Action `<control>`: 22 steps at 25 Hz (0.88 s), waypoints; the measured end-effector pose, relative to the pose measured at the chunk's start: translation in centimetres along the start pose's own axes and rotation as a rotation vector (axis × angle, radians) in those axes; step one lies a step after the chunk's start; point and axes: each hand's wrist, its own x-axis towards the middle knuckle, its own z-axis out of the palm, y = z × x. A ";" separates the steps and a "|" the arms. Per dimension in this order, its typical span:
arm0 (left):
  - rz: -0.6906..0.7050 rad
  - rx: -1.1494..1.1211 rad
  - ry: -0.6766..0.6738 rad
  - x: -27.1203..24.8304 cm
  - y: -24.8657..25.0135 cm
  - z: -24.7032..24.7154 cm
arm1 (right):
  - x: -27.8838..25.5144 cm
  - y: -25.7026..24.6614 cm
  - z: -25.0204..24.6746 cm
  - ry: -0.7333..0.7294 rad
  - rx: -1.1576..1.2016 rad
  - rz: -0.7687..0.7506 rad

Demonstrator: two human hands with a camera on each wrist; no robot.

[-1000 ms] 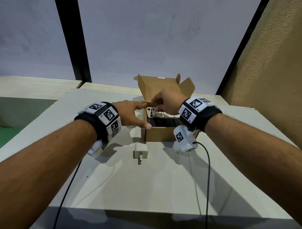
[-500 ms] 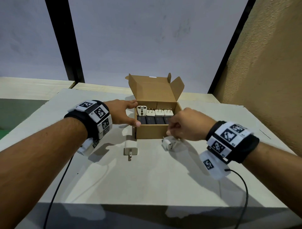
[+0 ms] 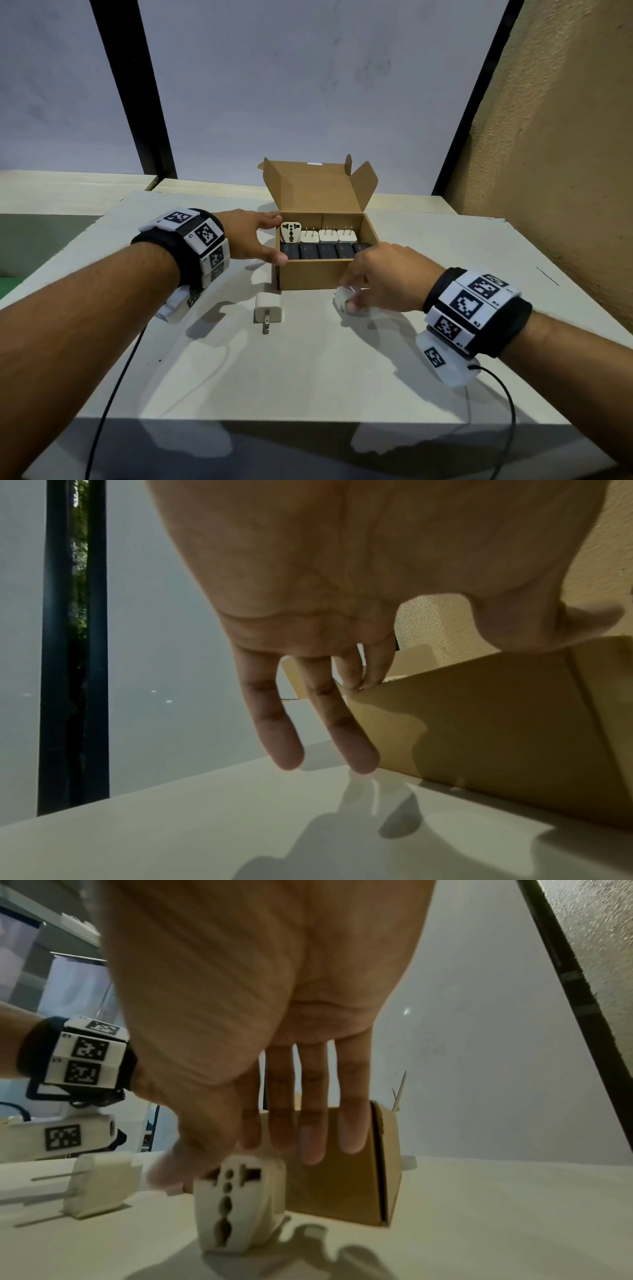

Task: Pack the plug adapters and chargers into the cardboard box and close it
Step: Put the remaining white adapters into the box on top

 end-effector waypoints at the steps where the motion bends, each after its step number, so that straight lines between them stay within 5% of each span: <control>1: 0.002 -0.002 -0.001 0.0 0.0 0.0 | -0.1 0.1 0.2 -0.024 0.019 -0.024; 7: -0.001 0.005 -0.012 0.0 -0.1 0.0 | 0.6 0.6 -0.9 -0.040 0.178 -0.098; 13: 0.017 0.022 -0.016 0.1 -0.1 -0.1 | 4.7 1.8 -5.8 0.196 0.353 -0.009; 22: 0.023 0.032 -0.011 -0.2 0.0 -0.1 | 10.9 0.8 -3.3 0.093 0.257 0.116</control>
